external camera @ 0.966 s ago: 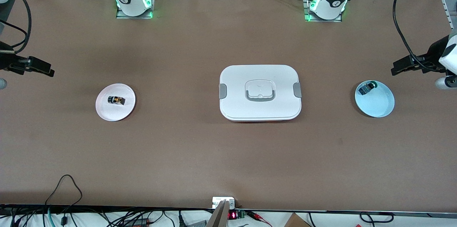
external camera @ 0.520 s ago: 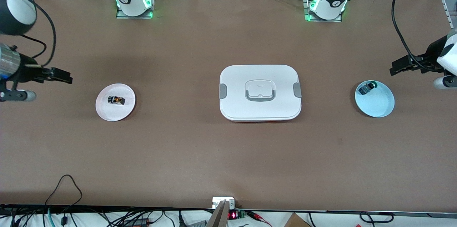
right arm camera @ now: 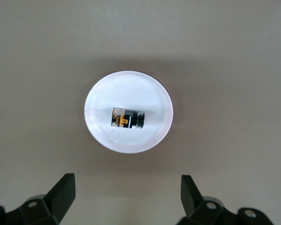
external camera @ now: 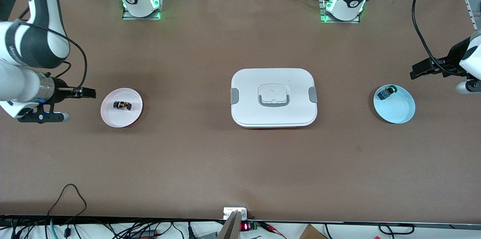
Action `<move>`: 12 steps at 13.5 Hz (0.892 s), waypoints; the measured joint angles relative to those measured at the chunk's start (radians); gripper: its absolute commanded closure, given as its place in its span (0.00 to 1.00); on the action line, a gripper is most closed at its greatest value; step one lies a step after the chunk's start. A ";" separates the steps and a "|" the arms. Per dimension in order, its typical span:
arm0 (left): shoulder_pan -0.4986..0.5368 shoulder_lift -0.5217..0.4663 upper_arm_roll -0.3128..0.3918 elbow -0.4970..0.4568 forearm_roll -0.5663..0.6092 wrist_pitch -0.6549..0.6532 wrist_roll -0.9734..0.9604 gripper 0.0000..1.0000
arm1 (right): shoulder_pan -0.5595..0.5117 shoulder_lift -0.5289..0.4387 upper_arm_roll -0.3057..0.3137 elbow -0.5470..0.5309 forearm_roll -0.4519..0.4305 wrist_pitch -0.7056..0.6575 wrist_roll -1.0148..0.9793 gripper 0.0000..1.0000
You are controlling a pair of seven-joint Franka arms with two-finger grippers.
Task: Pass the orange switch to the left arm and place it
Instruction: 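Move the right gripper down over the orange switch on the white plate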
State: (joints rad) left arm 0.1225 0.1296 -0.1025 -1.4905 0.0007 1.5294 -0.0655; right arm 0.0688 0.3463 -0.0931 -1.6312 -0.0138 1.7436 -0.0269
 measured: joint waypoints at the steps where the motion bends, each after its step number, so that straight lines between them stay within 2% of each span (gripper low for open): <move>1: 0.000 0.000 0.000 0.000 0.000 0.000 0.000 0.00 | -0.001 0.004 -0.001 -0.050 -0.001 0.049 0.000 0.00; 6: 0.000 0.000 0.000 0.000 0.000 0.000 0.000 0.00 | -0.001 0.016 -0.003 -0.245 -0.002 0.285 0.000 0.00; 12: 0.000 0.000 0.000 0.000 0.000 0.000 0.000 0.00 | 0.019 0.091 0.001 -0.292 -0.002 0.434 0.000 0.00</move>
State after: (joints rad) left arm 0.1225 0.1296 -0.1024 -1.4905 0.0007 1.5294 -0.0655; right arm 0.0877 0.4370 -0.0918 -1.9229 -0.0159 2.1778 -0.0271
